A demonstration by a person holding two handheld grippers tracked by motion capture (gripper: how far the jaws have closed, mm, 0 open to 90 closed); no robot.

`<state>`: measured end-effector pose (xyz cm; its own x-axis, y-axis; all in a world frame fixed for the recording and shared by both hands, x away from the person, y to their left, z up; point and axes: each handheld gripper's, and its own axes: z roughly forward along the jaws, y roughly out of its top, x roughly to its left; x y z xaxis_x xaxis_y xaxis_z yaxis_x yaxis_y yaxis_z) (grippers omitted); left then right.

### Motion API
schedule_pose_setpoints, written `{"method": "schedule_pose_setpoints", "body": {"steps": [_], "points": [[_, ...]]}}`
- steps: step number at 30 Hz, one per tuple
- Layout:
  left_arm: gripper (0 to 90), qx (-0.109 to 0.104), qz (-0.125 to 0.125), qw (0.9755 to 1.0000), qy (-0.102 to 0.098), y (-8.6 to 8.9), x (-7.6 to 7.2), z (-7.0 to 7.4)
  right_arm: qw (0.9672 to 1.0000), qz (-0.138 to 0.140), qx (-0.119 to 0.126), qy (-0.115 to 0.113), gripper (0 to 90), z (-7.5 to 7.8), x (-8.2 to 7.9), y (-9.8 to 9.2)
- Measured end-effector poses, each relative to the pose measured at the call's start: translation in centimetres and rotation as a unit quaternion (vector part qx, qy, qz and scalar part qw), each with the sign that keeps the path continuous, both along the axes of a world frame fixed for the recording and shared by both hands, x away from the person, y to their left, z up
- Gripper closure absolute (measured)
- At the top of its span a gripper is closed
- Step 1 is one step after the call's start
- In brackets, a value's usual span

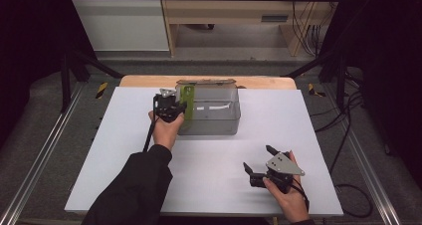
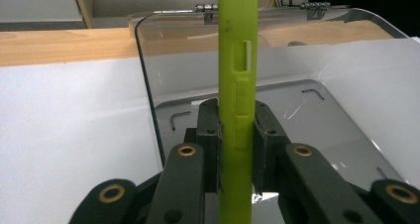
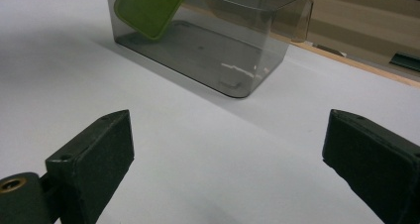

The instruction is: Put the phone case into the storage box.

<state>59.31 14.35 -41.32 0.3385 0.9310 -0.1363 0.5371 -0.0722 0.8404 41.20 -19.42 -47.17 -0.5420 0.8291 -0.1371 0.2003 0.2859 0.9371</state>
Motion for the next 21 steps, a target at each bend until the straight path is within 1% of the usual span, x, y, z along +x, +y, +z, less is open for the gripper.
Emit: {"method": "schedule_pose_setpoints", "body": {"steps": [6, 21], "points": [[77.3, 0.001, -0.001, 1.0, 0.002, -0.04, 0.06, -0.1, 1.0, 0.0, 0.0, 0.0, 5.5, 0.0, 0.01, -0.03], [77.3, 0.005, 0.012, 0.9999, 0.011, 0.3, 0.14, -0.05, 1.0, 0.001, -0.001, 0.002, 5.2, -0.02, 0.01, 0.02]]}}
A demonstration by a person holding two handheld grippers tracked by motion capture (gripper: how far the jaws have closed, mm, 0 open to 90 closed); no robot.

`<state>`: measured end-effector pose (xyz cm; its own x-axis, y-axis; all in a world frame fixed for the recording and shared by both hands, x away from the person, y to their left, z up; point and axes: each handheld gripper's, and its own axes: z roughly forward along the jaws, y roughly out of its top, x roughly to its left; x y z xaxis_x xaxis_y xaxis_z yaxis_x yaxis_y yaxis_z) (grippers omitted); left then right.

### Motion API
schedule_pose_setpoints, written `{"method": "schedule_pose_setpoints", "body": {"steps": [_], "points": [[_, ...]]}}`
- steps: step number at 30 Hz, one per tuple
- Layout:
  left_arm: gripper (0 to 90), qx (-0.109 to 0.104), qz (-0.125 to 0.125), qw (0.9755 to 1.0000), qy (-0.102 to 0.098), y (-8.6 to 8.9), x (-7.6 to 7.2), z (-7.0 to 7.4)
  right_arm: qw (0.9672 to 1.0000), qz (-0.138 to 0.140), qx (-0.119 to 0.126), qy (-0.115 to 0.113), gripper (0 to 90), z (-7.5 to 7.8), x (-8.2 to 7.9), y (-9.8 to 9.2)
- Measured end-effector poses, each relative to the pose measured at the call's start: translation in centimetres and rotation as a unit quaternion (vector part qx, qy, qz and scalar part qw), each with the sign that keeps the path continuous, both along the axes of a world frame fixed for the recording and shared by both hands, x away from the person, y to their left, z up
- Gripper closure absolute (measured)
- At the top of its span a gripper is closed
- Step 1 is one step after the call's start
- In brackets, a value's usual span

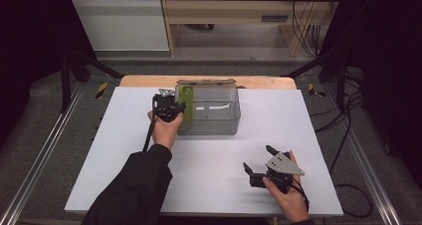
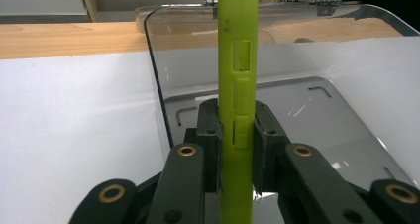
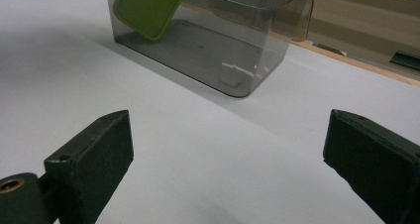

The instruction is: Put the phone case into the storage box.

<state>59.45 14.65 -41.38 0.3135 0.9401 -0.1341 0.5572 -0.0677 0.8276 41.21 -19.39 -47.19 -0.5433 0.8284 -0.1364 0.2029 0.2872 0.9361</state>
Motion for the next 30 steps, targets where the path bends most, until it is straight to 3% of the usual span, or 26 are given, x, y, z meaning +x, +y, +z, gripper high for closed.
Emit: {"method": "schedule_pose_setpoints", "body": {"steps": [7, 12, 21, 30], "points": [[77.3, -0.007, 0.009, 0.9999, 0.006, 0.3, 0.08, 0.15, 1.0, -0.001, 0.0, 0.001, 5.3, -0.03, 0.04, -0.03], [77.2, 0.001, 0.007, 1.0, 0.004, 0.24, 0.01, 0.18, 1.0, 0.001, -0.002, 0.002, 5.3, -0.07, 0.04, 0.08], [76.8, -0.014, 0.01, 0.9998, 0.005, 0.3, 0.2, 0.07, 1.0, 0.002, -0.002, 0.004, 5.2, -0.11, 0.07, 0.11], [71.9, 0.004, 0.013, 0.9998, -0.013, -0.1, 0.15, -0.01, 1.0, 0.002, -0.001, 0.007, 4.9, -0.12, 0.1, 0.1]]}}
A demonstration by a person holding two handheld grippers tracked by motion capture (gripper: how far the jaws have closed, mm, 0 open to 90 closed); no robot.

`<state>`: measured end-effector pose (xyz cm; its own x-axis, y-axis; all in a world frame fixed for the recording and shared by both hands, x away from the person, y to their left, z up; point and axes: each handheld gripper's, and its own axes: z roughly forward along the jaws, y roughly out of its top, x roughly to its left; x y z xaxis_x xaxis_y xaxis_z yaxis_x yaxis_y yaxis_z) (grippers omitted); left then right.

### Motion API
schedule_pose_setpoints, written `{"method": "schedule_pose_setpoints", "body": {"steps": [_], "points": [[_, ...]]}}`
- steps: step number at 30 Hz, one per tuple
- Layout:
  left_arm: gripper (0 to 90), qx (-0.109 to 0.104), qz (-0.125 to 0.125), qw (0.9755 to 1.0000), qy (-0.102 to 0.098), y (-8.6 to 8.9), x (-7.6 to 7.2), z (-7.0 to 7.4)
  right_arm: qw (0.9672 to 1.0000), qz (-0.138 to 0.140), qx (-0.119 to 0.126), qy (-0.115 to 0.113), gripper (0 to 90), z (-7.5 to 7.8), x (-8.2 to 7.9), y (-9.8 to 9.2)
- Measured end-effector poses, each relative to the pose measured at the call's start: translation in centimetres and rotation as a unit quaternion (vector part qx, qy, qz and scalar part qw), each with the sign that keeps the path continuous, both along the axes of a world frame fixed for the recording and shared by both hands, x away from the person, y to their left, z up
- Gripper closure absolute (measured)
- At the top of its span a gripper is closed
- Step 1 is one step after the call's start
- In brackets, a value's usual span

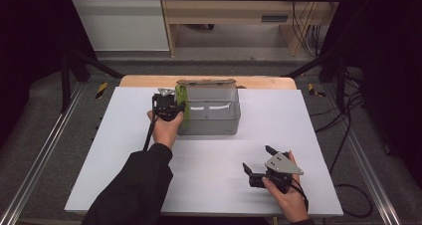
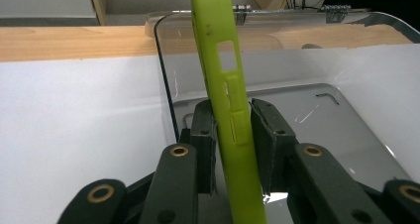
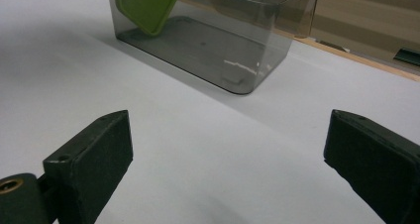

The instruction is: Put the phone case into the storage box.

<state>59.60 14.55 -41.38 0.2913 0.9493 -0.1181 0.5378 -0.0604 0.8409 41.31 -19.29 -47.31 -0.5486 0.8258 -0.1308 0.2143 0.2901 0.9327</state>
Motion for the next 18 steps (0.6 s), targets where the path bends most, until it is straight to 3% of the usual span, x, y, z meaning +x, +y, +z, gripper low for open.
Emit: {"method": "schedule_pose_setpoints", "body": {"steps": [8, 18], "points": [[65.6, 0.02, 0.005, 0.9997, -0.015, -0.48, -0.11, -0.01, 1.0, 0.0, 0.001, -0.001, 4.9, 0.02, -0.02, -0.03], [65.2, 0.017, 0.001, 0.9997, -0.017, -0.38, -0.04, -0.05, 1.0, 0.002, 0.0, 0.0, 4.9, -0.02, -0.01, 0.03]]}}
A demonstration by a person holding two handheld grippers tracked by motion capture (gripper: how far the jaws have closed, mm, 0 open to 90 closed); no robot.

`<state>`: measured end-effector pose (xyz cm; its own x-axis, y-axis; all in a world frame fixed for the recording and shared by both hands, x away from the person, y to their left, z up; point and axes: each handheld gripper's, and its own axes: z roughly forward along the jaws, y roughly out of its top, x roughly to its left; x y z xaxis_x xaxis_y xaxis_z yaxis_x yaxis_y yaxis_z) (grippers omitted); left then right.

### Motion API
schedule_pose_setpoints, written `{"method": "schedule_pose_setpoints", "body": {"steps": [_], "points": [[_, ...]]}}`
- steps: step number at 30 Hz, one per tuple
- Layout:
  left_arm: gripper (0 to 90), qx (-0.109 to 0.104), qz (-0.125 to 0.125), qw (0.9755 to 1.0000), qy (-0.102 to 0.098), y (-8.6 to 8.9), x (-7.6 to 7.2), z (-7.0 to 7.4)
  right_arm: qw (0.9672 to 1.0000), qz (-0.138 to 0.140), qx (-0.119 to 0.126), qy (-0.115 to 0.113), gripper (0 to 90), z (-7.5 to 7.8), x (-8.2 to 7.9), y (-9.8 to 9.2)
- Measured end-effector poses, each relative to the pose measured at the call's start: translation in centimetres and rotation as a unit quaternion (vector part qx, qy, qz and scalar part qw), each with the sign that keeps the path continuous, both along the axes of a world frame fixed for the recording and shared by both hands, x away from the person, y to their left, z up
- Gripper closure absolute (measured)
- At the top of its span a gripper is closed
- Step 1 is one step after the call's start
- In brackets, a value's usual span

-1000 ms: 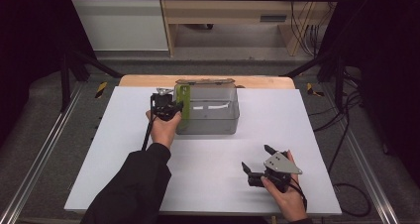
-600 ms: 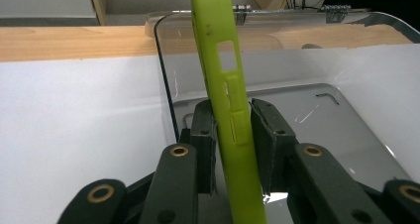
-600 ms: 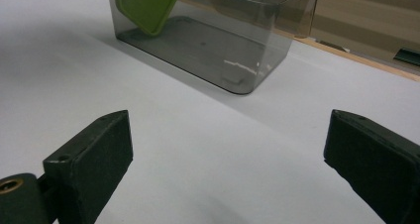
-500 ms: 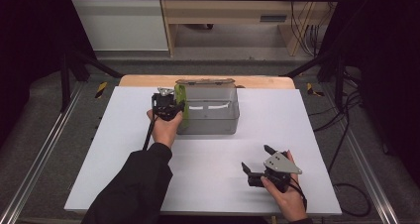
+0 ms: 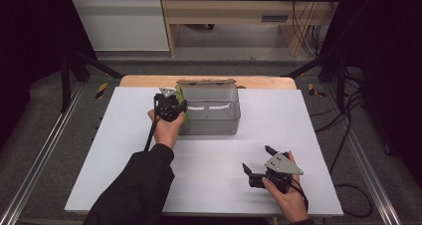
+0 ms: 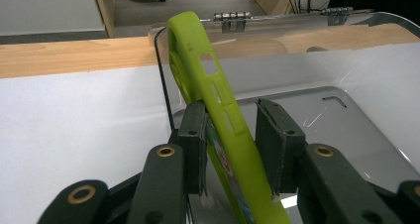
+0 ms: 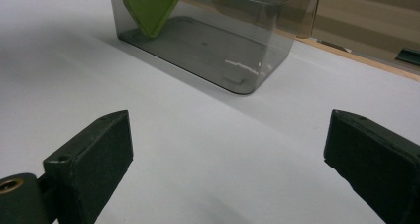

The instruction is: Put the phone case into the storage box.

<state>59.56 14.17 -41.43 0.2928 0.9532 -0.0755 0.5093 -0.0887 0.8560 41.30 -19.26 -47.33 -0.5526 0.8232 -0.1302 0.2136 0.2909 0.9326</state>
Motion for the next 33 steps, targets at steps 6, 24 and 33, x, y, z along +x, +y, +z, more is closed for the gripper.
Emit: {"method": "schedule_pose_setpoints", "body": {"steps": [6, 24, 33], "points": [[63.8, -0.005, -0.002, 1.0, -0.003, 0.1, 0.1, 0.0, 1.0, -0.001, 0.001, -0.001, 4.9, 0.0, 0.0, 0.0], [54.6, 0.019, -0.05, 0.996, -0.071, -0.7, -0.8, 0.9, 1.0, -0.001, 0.002, -0.003, 4.9, 0.0, 0.0, 0.0], [42.2, 0.003, -0.06, 0.9944, -0.086, -1.0, -1.0, 1.2, 1.0, -0.004, 0.003, -0.004, 4.9, 0.0, 0.0, -0.1]]}}
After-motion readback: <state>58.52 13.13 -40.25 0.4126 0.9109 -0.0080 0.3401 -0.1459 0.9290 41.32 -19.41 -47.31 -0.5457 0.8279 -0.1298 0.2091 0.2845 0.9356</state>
